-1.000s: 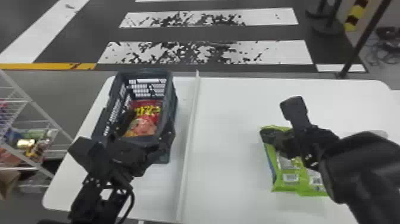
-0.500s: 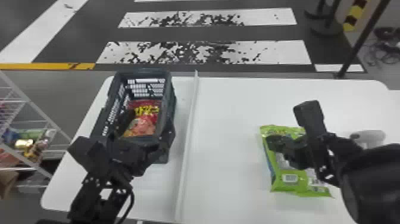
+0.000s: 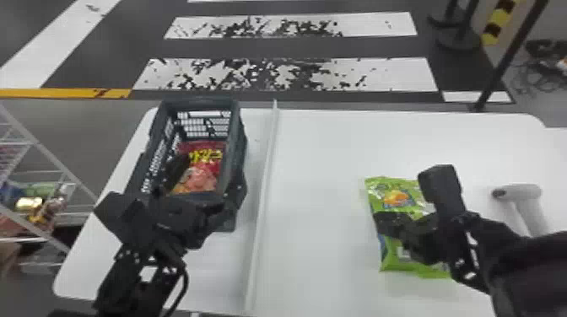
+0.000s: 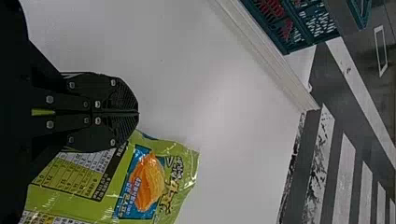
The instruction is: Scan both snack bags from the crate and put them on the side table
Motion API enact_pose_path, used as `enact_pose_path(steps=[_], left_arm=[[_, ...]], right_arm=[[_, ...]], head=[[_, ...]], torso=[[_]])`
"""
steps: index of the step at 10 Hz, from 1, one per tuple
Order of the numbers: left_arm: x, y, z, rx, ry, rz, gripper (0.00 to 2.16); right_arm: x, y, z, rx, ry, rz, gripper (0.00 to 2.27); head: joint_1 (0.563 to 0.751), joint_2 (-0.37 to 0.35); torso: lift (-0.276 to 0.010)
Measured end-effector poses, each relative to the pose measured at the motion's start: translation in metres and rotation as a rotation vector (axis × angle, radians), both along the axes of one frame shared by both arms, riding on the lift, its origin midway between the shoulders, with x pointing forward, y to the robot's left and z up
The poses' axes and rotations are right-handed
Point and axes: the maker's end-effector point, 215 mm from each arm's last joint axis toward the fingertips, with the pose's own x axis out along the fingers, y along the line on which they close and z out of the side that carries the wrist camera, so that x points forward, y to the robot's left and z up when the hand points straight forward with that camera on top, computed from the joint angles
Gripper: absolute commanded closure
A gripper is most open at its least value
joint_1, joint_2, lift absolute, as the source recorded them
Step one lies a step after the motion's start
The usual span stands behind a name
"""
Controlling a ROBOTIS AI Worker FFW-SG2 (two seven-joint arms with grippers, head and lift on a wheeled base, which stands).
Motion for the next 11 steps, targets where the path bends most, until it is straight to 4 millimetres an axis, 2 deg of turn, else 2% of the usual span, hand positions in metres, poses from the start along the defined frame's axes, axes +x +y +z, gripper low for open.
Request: enact_pose_path(steps=[1, 2, 3, 4, 5, 6, 8, 9, 11], left_arm=[[0.000, 0.000, -0.001, 0.000, 0.002, 0.000, 0.08], [-0.001, 0.000, -0.001, 0.000, 0.003, 0.001, 0.08], [-0.001, 0.000, -0.001, -0.002, 0.003, 0.002, 0.08], [-0.002, 0.001, -0.002, -0.002, 0.003, 0.004, 0.08], [-0.002, 0.001, -0.002, -0.001, 0.003, 0.004, 0.08], [-0.002, 0.001, -0.002, -0.001, 0.003, 0.004, 0.08], [-0.002, -0.001, 0.001, -0.003, -0.002, 0.000, 0.08], [-0.002, -0.001, 0.001, -0.004, -0.003, 0.000, 0.08], [-0.002, -0.001, 0.001, -0.004, -0.002, 0.000, 0.08]], right_arm=[[0.000, 0.000, 0.003, 0.005, -0.007, -0.001, 2.25], [0.000, 0.000, 0.015, 0.023, -0.028, -0.008, 2.22], [0.003, -0.008, 0.040, 0.045, -0.066, -0.034, 1.79], [0.003, -0.028, 0.061, 0.047, -0.089, -0.078, 0.90], [0.003, -0.057, 0.074, 0.043, -0.092, -0.134, 0.14], [0.004, -0.091, 0.082, 0.037, -0.099, -0.195, 0.05], [0.006, -0.165, 0.085, -0.010, -0.108, -0.334, 0.05], [0.004, -0.202, 0.078, -0.034, -0.098, -0.399, 0.05], [-0.002, -0.250, 0.054, -0.074, -0.063, -0.462, 0.05]], head=[[0.695, 0.095], [0.695, 0.095], [0.695, 0.084], [0.695, 0.071], [0.695, 0.032], [0.695, -0.022], [0.695, -0.108], [0.695, -0.160], [0.695, -0.241]], torso=[[-0.087], [-0.087], [-0.087], [-0.087], [-0.087], [-0.087], [-0.087], [-0.087], [-0.087]])
